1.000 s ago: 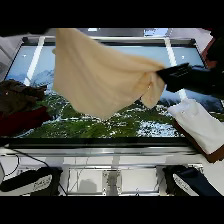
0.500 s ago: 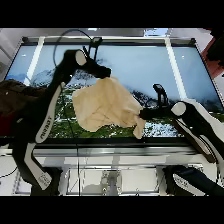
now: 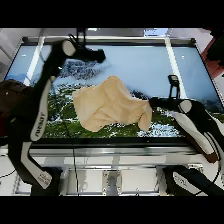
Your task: Fold the shirts.
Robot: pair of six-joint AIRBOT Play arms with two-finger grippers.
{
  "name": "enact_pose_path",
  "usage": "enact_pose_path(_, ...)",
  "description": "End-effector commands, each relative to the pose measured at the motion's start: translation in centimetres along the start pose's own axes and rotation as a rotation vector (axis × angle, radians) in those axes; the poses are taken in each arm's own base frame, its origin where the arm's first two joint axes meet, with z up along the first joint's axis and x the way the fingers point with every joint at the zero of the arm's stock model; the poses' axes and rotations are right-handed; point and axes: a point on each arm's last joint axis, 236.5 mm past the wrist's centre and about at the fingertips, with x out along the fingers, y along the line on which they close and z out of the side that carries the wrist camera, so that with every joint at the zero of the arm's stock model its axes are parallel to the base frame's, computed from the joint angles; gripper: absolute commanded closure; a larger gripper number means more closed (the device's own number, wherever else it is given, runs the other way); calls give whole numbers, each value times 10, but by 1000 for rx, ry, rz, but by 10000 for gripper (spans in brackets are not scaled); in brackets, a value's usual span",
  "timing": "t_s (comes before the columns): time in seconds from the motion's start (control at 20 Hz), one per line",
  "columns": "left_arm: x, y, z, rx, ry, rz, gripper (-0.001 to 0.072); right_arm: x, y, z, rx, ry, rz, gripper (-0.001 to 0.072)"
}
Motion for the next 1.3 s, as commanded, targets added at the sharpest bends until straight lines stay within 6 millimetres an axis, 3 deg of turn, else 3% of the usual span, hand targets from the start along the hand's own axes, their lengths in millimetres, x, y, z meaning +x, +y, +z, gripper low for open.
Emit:
enact_pose_path(0.0, -93, 46, 22, 3, -40, 129, 134, -37, -80, -23, 84, 112, -177, 262)
enact_pose_path(0.1, -123, 60, 9, -17, 0, 164, 135, -39, -86, -38, 208, 144, -126, 263)
enact_pose_path(0.25, -133, 58, -36, -58, 169, 144, 135, -25, -59, -73, 283, 210, 46, 264)
enact_pose_path(0.4, -116, 36, -89, -97, 343, 50, 135, -9, -20, -106, 304, 254, 201, 264)
enact_pose_path(0.65, -68, 10, -175, -148, 529, -23, 135, 13, 10, -128, 343, 279, 264, 265)
enact_pose_path(0.75, -53, 2, -213, -174, 595, -30, 135, 28, 17, -128, 339, 278, 259, 265)
enact_pose_path(0.9, -49, -15, -253, -198, 673, -63, 135, 50, 16, -114, 397, 221, 250, 265)
enact_pose_path(1.1, -63, -35, -286, -183, 713, -72, 135, 66, 27, -90, 383, 226, 329, 265)
enact_pose_path(1.25, -81, -43, -311, -214, 723, -63, 135, 74, 22, -65, 363, 189, 327, 265)
